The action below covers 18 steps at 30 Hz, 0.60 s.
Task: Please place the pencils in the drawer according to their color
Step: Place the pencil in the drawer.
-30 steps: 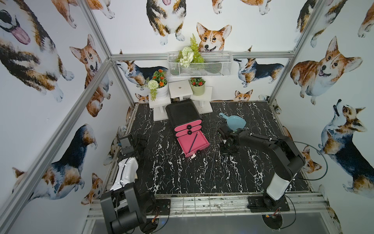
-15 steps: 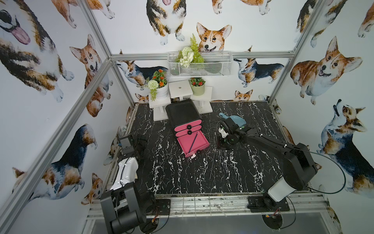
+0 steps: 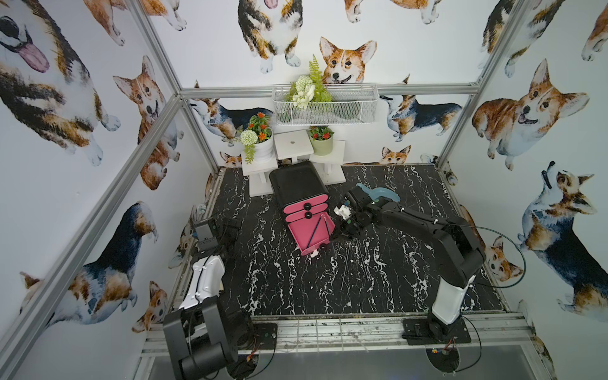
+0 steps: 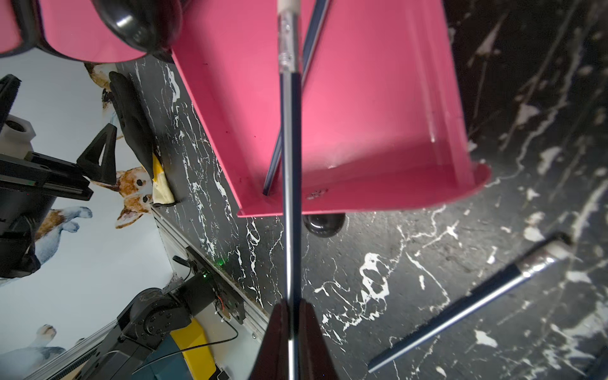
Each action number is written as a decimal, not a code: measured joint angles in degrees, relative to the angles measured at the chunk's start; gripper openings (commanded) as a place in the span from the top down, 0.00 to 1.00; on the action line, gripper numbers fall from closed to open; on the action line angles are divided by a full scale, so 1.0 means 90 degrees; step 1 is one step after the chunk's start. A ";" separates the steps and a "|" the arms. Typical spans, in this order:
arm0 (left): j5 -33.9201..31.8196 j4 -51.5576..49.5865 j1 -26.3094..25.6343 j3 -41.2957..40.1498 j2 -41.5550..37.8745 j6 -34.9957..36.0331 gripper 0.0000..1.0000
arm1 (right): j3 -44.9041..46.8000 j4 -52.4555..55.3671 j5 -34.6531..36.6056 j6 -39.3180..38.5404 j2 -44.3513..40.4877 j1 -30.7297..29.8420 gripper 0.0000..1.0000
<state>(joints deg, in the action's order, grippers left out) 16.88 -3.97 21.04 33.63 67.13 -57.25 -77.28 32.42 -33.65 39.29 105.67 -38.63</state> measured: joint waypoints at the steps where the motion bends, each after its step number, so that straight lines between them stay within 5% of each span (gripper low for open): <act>1: 0.0000 0.0000 0.0000 0.0000 0.0000 0.0000 0.00 | -0.0117 0.0010 -0.0012 -0.0005 0.0109 0.0000 1.00; 18: 0.0005 -0.0002 0.0000 0.0000 0.0000 0.0005 0.00 | -0.1469 0.0321 0.0206 -0.0051 0.1387 0.0002 1.00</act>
<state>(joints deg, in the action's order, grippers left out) 16.93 -3.99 21.04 33.63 67.13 -57.21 -90.50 35.31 -31.79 38.83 118.15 -38.61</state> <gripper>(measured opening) 0.999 0.097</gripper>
